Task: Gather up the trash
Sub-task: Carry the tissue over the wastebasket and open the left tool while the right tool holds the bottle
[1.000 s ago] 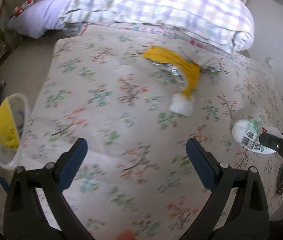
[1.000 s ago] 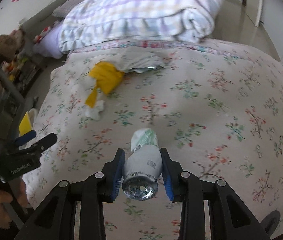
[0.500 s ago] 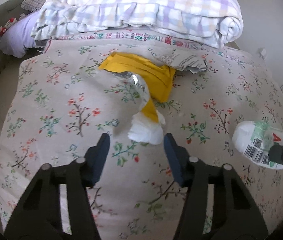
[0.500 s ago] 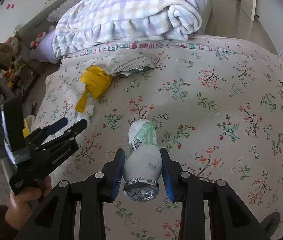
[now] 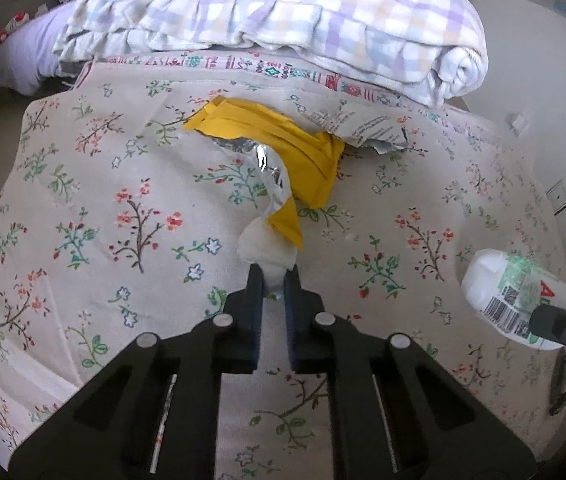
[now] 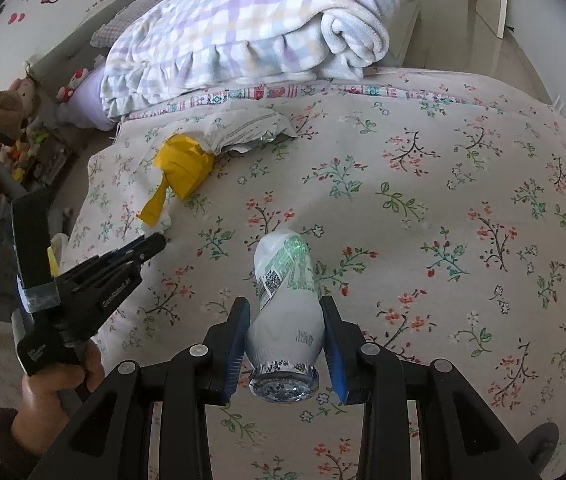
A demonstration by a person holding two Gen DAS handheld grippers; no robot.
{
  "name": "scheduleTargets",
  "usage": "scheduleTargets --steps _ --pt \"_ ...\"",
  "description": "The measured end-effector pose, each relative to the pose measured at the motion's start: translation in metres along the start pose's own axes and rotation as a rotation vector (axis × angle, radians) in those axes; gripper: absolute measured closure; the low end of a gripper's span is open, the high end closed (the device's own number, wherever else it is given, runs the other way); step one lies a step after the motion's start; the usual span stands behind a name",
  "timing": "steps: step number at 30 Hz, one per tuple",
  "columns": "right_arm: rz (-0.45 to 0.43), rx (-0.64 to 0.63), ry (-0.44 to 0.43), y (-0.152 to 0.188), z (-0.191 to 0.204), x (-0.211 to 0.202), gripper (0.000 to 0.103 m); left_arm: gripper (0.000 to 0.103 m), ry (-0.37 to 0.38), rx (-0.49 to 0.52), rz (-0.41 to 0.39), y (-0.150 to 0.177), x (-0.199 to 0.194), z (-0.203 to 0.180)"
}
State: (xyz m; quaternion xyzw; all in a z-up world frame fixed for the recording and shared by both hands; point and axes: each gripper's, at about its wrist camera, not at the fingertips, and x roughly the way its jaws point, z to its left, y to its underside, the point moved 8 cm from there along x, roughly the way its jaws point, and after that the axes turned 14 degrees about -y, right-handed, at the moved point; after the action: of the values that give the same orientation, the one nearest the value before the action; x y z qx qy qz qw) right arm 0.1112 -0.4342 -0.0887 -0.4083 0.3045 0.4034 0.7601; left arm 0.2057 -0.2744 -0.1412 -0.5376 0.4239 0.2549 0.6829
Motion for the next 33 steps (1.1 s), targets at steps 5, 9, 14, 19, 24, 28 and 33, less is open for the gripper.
scheduleTargets --steps 5,9,14,19,24,28,33 --pt "-0.021 0.009 -0.008 -0.004 0.003 -0.005 0.067 0.092 0.002 -0.008 0.005 0.003 -0.009 0.010" --pt "-0.025 0.010 -0.026 -0.006 0.012 -0.003 0.067 0.092 0.001 -0.018 0.009 0.007 -0.017 0.025" --pt "-0.035 0.003 -0.055 -0.009 0.033 0.001 0.067 0.092 -0.010 -0.022 0.005 0.011 -0.029 0.046" --pt "-0.038 -0.026 -0.079 -0.011 0.058 0.008 0.067 0.092 -0.025 -0.051 0.003 0.014 -0.041 0.075" --pt "-0.036 -0.059 -0.100 -0.013 0.085 0.017 0.067 0.092 -0.041 -0.094 -0.004 0.016 -0.052 0.110" --pt "-0.027 -0.082 -0.113 -0.012 0.105 0.028 0.067 0.092 -0.054 -0.128 -0.005 0.020 -0.057 0.135" --pt "-0.014 -0.117 -0.136 -0.011 0.133 0.042 0.067 0.092 -0.071 -0.185 0.002 0.027 -0.064 0.172"
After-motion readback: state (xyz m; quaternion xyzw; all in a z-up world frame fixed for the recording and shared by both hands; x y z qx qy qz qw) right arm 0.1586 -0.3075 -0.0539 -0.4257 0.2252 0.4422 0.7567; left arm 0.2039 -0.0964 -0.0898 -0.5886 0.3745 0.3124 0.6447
